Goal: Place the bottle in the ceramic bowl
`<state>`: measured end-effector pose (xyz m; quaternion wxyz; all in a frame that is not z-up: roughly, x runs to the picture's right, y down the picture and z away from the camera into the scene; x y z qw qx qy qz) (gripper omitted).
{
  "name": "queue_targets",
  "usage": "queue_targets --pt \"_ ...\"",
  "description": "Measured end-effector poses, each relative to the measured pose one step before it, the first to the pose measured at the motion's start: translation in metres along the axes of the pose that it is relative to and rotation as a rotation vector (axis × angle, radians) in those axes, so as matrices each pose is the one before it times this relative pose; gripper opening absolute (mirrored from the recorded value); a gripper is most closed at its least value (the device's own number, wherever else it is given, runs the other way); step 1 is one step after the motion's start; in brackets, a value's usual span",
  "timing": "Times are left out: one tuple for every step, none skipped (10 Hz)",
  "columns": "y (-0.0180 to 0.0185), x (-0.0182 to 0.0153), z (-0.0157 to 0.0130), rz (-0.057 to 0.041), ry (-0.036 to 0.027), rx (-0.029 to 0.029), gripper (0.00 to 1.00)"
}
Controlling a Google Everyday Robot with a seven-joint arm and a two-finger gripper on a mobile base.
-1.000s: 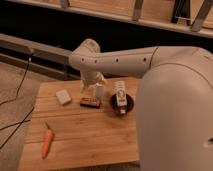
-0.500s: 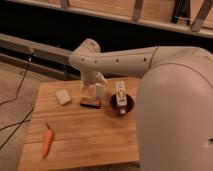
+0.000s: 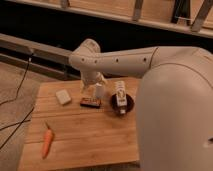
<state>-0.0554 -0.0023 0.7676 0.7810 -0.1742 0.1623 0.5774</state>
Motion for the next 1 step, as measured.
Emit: queue_targets --pt "0.0 0.00001 0.00004 -0.00002 0.00006 0.00002 0.8"
